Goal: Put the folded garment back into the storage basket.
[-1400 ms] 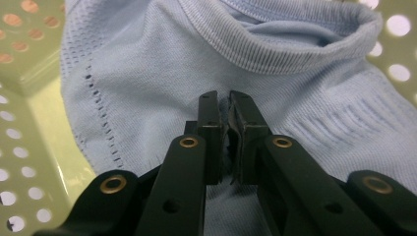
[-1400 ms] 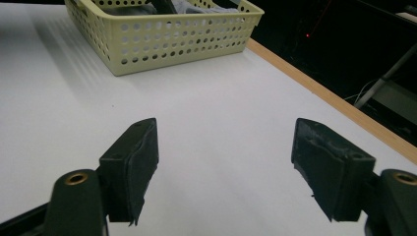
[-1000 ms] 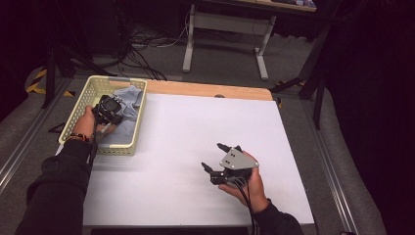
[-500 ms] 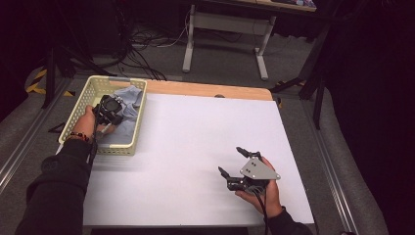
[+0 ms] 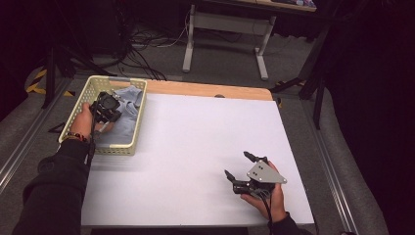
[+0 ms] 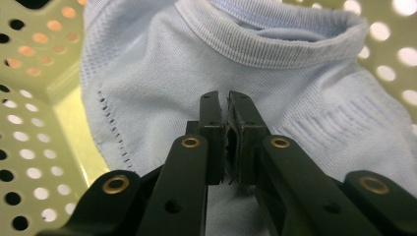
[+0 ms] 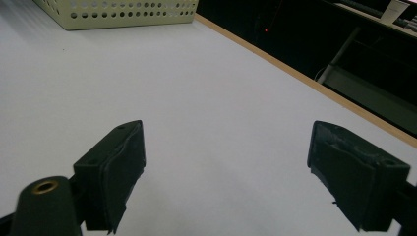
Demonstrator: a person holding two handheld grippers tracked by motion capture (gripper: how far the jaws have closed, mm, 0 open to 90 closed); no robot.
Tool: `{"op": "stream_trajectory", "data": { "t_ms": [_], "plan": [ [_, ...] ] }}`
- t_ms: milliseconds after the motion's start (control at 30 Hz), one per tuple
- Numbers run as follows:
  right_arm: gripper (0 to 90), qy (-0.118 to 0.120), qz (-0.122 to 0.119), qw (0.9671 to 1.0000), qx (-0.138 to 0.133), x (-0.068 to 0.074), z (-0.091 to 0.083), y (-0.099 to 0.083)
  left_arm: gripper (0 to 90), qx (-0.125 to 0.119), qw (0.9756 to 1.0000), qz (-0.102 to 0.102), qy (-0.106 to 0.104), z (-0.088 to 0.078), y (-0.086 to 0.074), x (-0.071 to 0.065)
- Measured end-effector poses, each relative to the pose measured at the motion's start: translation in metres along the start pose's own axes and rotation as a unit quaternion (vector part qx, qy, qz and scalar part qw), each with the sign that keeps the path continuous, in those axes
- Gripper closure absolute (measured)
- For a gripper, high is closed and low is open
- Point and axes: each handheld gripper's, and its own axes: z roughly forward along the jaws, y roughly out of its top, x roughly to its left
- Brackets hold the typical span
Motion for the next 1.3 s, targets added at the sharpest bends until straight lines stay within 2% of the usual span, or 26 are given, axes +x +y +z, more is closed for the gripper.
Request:
{"op": "stream_trajectory", "data": {
  "t_ms": [33, 267, 367, 400, 467, 567, 600, 733, 933, 1000, 1033, 1100, 1233, 1300],
  "plan": [
    [15.3, 0.0, 0.001, 1.0, -0.002, 0.0, 0.0, 0.0, 84.9, -0.008, 1.0, -0.001, 0.006, -0.003, 0.0, 0.0],
    [15.3, 0.005, 0.006, 1.0, -0.003, 0.002, 0.002, 0.0, 81.4, -0.044, 0.999, -0.004, 0.012, -0.019, 0.001, -0.002],
    [15.3, 0.01, 0.006, 0.9999, 0.0, 0.005, 0.004, -0.001, 79.9, -0.064, 0.9977, -0.003, 0.021, -0.025, 0.002, -0.003],
    [15.3, 0.011, 0.005, 0.9999, 0.001, 0.006, 0.004, -0.001, 79.1, -0.071, 0.9973, -0.008, 0.016, -0.027, 0.002, -0.004],
    [15.3, 0.014, 0.003, 0.9999, -0.001, 0.008, 0.005, 0.0, 77.1, -0.084, 0.9963, -0.01, 0.019, -0.031, 0.002, -0.005],
    [14.7, 0.018, 0.003, 0.9998, -0.002, 0.009, 0.005, 0.0, 75.1, -0.106, 0.994, -0.016, 0.018, -0.038, 0.001, -0.008],
    [14.7, 0.021, 0.005, 0.9998, -0.004, 0.009, 0.005, 0.0, 74.5, -0.113, 0.9932, -0.015, 0.024, -0.039, 0.001, -0.009],
    [14.8, 0.023, 0.006, 0.9997, -0.001, 0.01, 0.007, -0.001, 70.8, -0.14, 0.9899, -0.009, 0.025, -0.047, -0.001, -0.014],
    [14.7, 0.028, 0.003, 0.9996, 0.005, 0.012, 0.01, -0.001, 64.3, -0.176, 0.9842, -0.01, 0.02, -0.057, -0.007, -0.022],
    [14.8, 0.029, 0.0, 0.9996, 0.006, 0.013, 0.011, -0.001, 62.5, -0.19, 0.9816, -0.013, 0.013, -0.059, -0.009, -0.025],
    [14.7, 0.028, -0.002, 0.9996, 0.007, 0.013, 0.011, -0.001, 60.6, -0.201, 0.9794, -0.015, 0.005, -0.059, -0.011, -0.026],
    [14.7, 0.029, -0.002, 0.9995, 0.008, 0.014, 0.012, -0.001, 58.6, -0.209, 0.9778, -0.013, 0.012, -0.06, -0.012, -0.029],
    [14.7, 0.03, -0.001, 0.9995, 0.01, 0.013, 0.013, -0.002, 53.5, -0.225, 0.9742, -0.015, 0.01, -0.062, -0.017, -0.033],
    [14.7, 0.031, -0.001, 0.9995, 0.01, 0.013, 0.013, -0.002, 50.2, -0.233, 0.9723, -0.019, 0.003, -0.063, -0.019, -0.035]
  ]
}}
